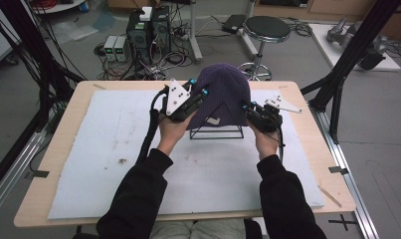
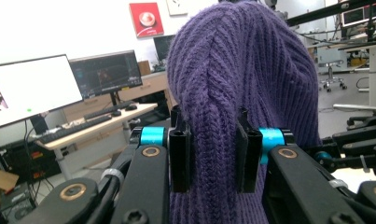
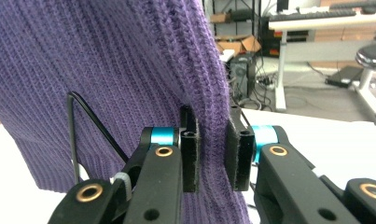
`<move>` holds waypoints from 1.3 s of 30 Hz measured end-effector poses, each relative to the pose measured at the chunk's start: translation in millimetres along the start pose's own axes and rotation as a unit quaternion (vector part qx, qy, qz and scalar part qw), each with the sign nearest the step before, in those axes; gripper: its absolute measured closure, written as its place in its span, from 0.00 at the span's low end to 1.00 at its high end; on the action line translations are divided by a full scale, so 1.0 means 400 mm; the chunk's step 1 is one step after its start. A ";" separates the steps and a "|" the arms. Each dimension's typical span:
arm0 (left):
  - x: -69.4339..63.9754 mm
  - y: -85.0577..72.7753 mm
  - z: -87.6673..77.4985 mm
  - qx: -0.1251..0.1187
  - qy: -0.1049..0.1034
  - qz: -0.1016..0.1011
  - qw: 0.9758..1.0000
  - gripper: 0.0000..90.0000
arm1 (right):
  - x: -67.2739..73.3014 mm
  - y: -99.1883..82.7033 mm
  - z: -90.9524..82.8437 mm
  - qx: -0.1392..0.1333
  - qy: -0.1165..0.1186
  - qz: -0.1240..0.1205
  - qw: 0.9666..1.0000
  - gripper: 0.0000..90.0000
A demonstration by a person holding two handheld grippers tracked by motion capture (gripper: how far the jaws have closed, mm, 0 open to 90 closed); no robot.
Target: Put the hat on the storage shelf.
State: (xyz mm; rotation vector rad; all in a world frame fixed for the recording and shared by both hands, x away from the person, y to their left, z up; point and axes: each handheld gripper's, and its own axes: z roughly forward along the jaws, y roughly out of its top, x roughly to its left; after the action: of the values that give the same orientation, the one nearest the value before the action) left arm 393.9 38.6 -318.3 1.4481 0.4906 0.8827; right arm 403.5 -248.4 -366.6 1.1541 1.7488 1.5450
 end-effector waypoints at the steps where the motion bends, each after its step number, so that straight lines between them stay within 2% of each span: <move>1: -0.001 -0.004 0.000 0.002 0.000 -0.001 1.000 0.80 | 0.000 -0.001 0.000 0.004 -0.002 0.002 1.000 0.88; 14: -0.008 -0.054 0.001 0.023 0.002 -0.018 1.000 0.80 | -0.003 -0.018 0.019 0.055 -0.016 -0.002 0.998 0.87; 18: -0.017 -0.068 0.006 0.032 -0.002 -0.017 0.999 0.80 | -0.007 -0.029 0.025 0.083 -0.023 0.010 0.996 0.87; 24: -0.029 -0.080 0.012 0.044 -0.009 -0.013 0.999 0.80 | -0.016 -0.041 0.033 0.112 -0.034 0.030 0.993 0.87; 31: -0.043 -0.095 0.017 0.054 -0.017 -0.014 0.998 0.80 | -0.026 -0.078 0.025 0.111 -0.045 0.044 0.992 0.87; 39: -0.041 -0.095 0.015 0.054 -0.014 -0.019 0.998 0.79 | -0.021 -0.071 0.016 0.103 -0.051 0.031 0.993 0.87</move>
State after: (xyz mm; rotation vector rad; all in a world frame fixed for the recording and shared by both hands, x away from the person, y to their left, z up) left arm 396.7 26.1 -357.9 1.5431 0.5493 0.8145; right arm 406.0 -251.8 -396.5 1.3740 1.8519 1.3387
